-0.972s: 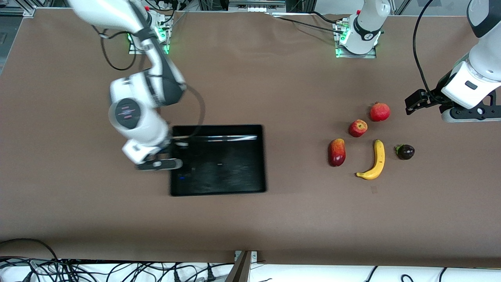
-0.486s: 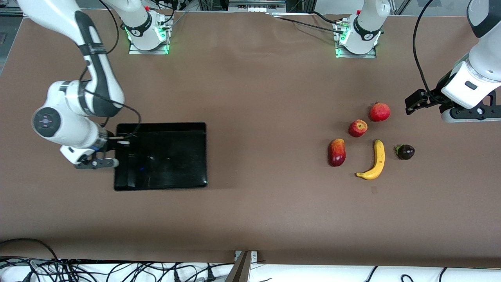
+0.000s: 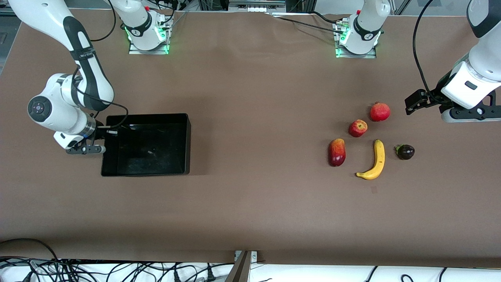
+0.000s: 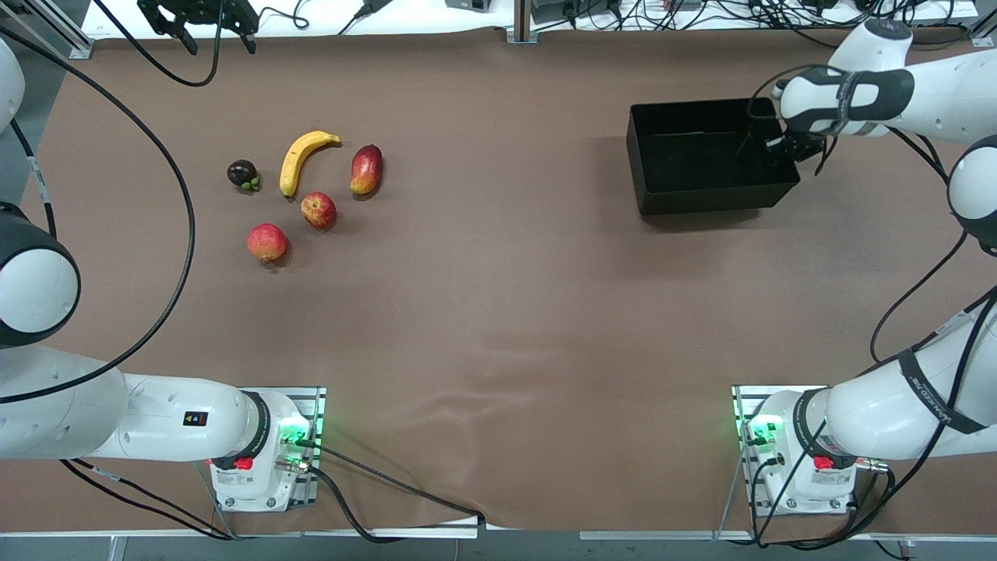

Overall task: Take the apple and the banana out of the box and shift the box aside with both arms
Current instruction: 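Slide the black box across the table with the right gripper, then open the right gripper to release the box rim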

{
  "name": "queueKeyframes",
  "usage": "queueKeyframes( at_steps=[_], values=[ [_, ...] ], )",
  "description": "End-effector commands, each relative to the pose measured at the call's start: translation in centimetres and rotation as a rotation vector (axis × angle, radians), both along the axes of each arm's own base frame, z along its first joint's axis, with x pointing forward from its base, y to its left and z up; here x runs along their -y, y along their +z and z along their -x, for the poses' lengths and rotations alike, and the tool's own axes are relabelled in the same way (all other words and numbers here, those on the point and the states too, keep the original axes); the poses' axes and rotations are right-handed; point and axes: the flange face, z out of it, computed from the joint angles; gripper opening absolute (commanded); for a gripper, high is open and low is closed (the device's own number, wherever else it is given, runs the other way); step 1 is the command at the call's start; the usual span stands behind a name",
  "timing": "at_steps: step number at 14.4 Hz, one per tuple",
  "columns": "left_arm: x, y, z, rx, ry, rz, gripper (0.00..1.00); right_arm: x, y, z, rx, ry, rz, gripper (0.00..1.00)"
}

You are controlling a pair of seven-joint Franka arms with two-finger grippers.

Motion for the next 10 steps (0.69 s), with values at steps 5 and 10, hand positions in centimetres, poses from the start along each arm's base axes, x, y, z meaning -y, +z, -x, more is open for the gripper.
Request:
queueKeyframes(
  at_steps=[5, 10],
  values=[
    [0.2, 0.2, 0.1, 0.003, 0.004, -0.022, 1.00, 0.7, 0.6, 1.5, 0.016, 0.009, -0.015, 0.42],
    [0.2, 0.2, 0.1, 0.003, 0.004, -0.022, 1.00, 0.0, 6.1, -2.1, 0.037, 0.027, -0.028, 1.00]
  ],
)
